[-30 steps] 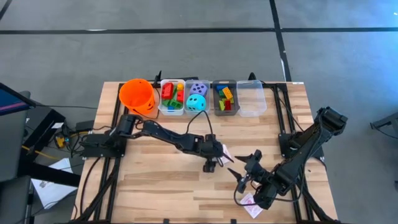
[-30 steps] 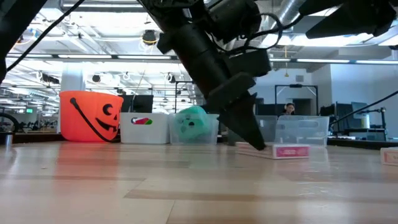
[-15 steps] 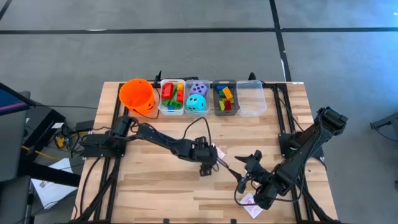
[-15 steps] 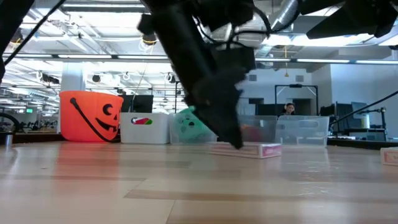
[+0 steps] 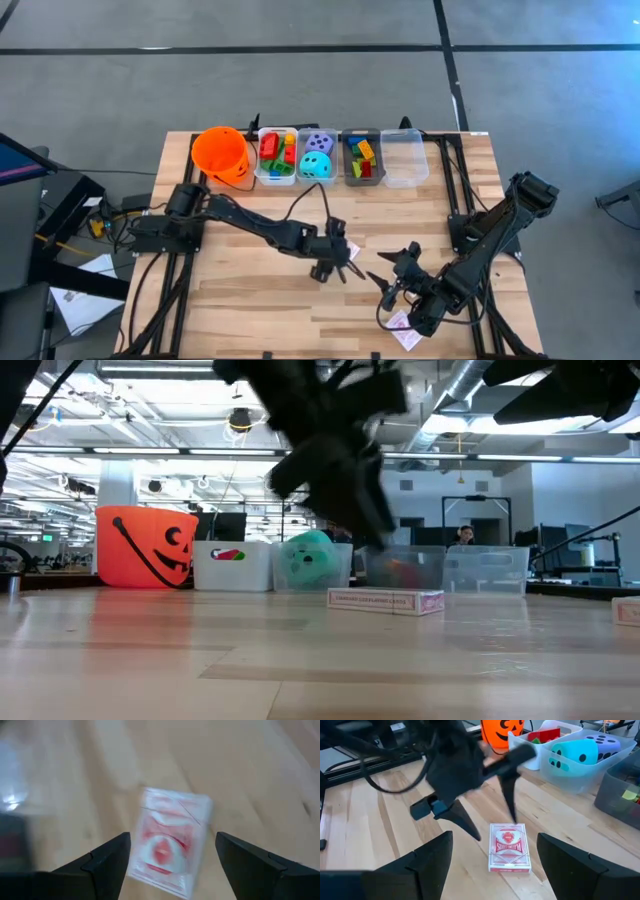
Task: Pick & Place Toys
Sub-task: Put the top red deck of cards into the right transparent bin
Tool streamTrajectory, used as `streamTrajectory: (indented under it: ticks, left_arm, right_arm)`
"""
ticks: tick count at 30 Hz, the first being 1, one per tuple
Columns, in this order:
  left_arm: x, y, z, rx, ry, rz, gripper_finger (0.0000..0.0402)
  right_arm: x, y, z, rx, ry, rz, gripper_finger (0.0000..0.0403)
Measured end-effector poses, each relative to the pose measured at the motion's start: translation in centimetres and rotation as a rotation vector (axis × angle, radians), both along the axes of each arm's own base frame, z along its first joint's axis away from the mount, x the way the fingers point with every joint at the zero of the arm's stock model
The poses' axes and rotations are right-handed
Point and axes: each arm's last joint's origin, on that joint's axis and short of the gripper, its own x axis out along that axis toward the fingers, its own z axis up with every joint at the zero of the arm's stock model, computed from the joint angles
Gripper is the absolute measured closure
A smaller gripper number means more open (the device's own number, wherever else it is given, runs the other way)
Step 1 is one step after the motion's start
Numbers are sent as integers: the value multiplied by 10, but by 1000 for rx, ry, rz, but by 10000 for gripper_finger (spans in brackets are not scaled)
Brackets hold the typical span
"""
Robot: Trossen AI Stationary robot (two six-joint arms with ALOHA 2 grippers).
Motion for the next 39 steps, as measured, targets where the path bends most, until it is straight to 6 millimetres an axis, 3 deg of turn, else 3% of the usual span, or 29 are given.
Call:
streamTrajectory:
  ticks: [3, 10, 16, 27, 39]
  left_arm:
    - [-6, 8, -17, -28, 85, -86, 116]
    - [-16, 34, -37, -35, 157, -51, 96]
    - [-14, 47, -38, -39, 146, -20, 70]
    - [-11, 50, -34, 19, 110, -49, 53]
    - [-7, 49, -31, 19, 83, -245, 53]
  right_arm:
    - [-1, 1, 0, 0, 9, 8, 121]
    - [-2, 0, -1, -11, 19, 8, 121]
    - [0, -2, -1, -13, 21, 0, 121]
    - [1, -4, -1, -26, 21, -9, 121]
    - [2, -5, -1, -21, 38, -2, 121]
